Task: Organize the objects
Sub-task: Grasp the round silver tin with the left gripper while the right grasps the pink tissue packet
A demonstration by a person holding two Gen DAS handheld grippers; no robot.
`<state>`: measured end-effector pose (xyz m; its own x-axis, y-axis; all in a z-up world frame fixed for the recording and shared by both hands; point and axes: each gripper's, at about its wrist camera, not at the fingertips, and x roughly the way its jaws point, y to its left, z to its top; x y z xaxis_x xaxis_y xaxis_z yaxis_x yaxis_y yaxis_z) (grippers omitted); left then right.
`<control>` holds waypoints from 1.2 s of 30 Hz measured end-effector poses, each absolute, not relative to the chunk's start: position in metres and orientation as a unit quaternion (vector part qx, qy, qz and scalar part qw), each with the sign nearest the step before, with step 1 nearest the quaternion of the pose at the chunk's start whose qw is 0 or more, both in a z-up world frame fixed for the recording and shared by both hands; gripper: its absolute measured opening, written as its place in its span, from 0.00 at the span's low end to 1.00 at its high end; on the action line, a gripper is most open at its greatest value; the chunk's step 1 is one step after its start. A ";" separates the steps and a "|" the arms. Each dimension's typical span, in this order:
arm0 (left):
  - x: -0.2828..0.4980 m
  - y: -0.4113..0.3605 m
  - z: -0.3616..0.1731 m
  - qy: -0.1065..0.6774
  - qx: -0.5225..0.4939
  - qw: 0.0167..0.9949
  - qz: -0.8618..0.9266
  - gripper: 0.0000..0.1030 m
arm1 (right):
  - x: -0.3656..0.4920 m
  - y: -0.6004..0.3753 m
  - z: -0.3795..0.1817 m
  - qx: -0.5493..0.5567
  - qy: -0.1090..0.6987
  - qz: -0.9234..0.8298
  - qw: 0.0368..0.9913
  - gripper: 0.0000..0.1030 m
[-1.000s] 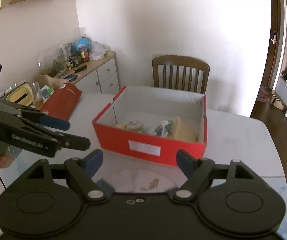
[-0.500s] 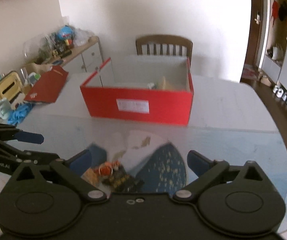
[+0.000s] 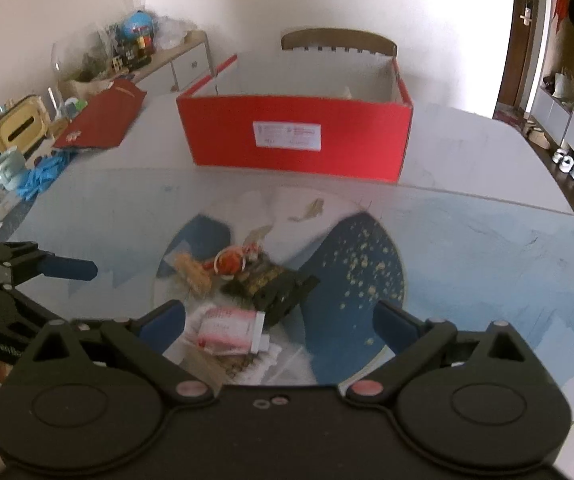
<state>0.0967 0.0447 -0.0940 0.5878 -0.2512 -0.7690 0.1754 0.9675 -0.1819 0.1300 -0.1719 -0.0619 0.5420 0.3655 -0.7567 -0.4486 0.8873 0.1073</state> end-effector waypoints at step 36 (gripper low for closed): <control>0.077 0.002 -0.129 0.415 0.021 0.898 -0.146 0.57 | 0.131 -0.149 -0.104 -0.062 0.448 0.264 0.852 0.48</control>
<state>0.0767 0.0019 -0.1294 0.6121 -0.2446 -0.7520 0.2792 0.9566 -0.0838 0.1308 -0.1494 -0.1040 0.4596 0.3941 -0.7959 -0.5056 0.8528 0.1304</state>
